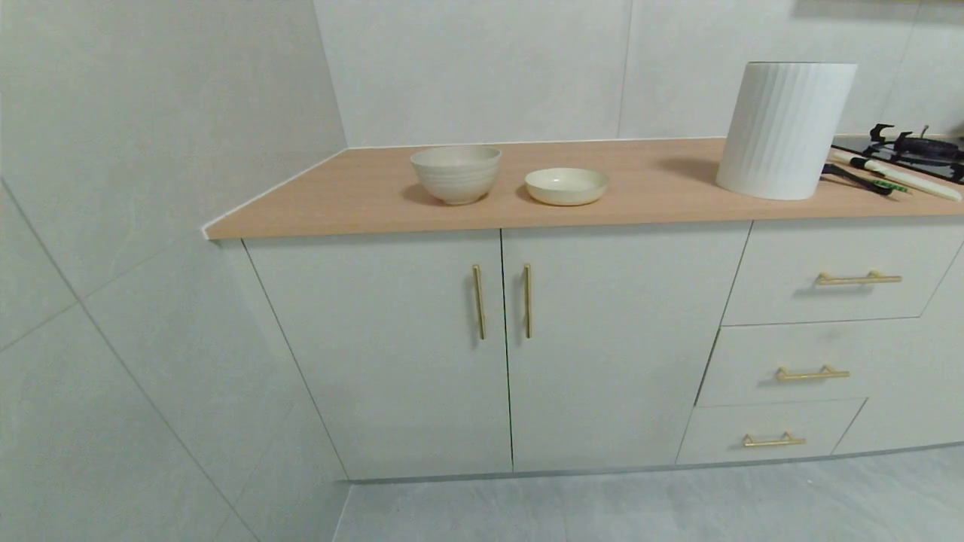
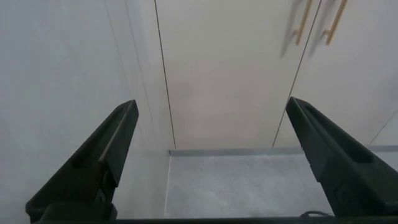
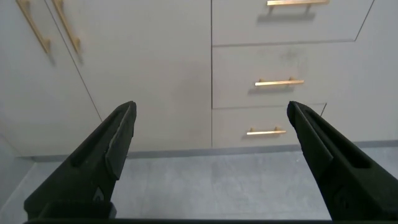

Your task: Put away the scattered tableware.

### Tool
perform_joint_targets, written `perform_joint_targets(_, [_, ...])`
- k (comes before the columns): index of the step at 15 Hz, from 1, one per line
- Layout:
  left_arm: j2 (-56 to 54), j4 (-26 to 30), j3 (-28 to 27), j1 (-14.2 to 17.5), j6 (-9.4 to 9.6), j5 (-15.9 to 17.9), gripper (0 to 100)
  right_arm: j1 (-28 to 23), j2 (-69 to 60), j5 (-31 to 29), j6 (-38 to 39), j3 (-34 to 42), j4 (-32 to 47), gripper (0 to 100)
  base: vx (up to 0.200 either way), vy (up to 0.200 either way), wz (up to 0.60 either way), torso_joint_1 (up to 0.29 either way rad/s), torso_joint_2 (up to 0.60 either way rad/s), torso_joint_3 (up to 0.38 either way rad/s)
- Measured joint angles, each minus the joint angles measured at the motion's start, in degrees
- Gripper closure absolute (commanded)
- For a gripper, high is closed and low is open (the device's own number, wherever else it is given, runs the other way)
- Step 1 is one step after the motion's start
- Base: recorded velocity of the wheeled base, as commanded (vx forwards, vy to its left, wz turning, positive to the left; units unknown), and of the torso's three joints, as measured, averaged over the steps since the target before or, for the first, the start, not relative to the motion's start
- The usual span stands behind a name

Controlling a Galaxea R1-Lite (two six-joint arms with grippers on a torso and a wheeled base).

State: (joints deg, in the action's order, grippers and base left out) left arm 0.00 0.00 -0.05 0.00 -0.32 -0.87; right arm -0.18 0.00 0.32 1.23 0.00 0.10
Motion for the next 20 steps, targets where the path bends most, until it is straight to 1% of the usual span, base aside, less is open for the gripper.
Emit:
perform_joint_targets(2, [0.0, 0.0, 0.0, 0.0, -0.01, 0.0, 0, 0.0, 0.0, 0.0, 0.0, 0.0, 0.0, 0, 0.0, 0.0, 0.0, -0.061, 0.36, 0.278])
perform_joint_targets(5, [0.0, 0.0, 0.0, 0.0, 0.0, 0.0, 0, 0.0, 0.0, 0.0, 0.0, 0.0, 0.0, 0, 0.0, 0.0, 0.0, -0.027, 0.1, 0.071])
perform_joint_targets(9, [0.0, 0.0, 0.0, 0.0, 0.0, 0.0, 0, 0.0, 0.0, 0.0, 0.0, 0.0, 0.0, 0, 0.0, 0.0, 0.0, 0.0, 0.0, 0.0])
perform_joint_targets(11, [0.0, 0.0, 0.0, 0.0, 0.0, 0.0, 0, 0.0, 0.0, 0.0, 0.0, 0.0, 0.0, 0, 0.0, 0.0, 0.6, 0.0, 0.0, 0.007])
perform_joint_targets(20, [0.0, 0.0, 0.0, 0.0, 0.0, 0.0, 0, 0.0, 0.0, 0.0, 0.0, 0.0, 0.0, 0, 0.0, 0.0, 0.0, 0.0, 0.0, 0.0])
